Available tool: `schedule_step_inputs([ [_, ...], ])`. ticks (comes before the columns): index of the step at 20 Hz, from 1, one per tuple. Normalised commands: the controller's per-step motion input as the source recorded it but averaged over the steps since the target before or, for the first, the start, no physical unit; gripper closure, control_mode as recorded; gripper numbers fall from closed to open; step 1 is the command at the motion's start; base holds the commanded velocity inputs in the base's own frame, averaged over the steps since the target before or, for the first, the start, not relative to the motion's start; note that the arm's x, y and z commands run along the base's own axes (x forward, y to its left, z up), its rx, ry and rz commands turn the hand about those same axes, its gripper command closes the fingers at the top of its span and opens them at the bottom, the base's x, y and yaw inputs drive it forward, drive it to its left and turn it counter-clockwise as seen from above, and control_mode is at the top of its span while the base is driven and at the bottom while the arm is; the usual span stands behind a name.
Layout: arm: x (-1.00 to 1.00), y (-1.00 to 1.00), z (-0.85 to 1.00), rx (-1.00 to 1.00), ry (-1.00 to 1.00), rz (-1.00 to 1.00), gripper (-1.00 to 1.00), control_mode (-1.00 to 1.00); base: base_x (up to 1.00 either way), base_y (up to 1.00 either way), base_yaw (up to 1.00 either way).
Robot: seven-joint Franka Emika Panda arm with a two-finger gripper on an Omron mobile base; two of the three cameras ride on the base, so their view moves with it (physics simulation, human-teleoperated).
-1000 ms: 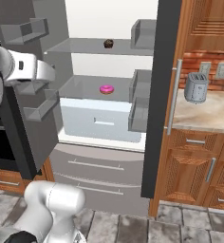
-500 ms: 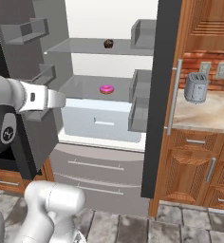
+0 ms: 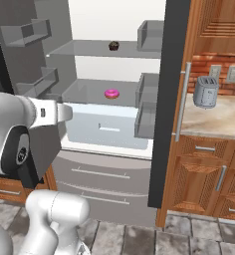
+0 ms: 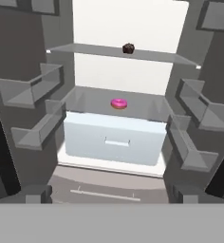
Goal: Take the cupcake and donut from the fridge and place them on the empty tray on the dining counter.
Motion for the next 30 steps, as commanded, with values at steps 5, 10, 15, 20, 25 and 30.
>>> schedule_step_inputs([
  [5, 0.02, 0.00, -0.30, 0.00, -0.07, 0.23, -1.00, -1.00, 0.00, 0.00, 0.00],
  [10, 0.20, 0.00, -0.05, 0.00, -0.03, 0.00, -1.00, 1.00, 0.24, 0.00, -0.01],
  [15, 0.00, 0.00, 0.00, 0.00, 0.00, 0.00, -1.00, 1.00, 0.97, 0.00, -0.02],
  [20, 0.00, 0.00, 0.00, 0.00, 0.00, 0.00, -1.00, 1.00, 1.00, 0.00, 0.00],
  [25, 0.00, 0.00, 0.00, 0.00, 0.00, 0.00, -1.00, 1.00, 1.00, -0.04, 0.00],
  [30, 0.00, 0.00, 0.00, 0.00, 0.00, 0.00, -1.00, 1.00, 0.95, -0.08, 0.01],
])
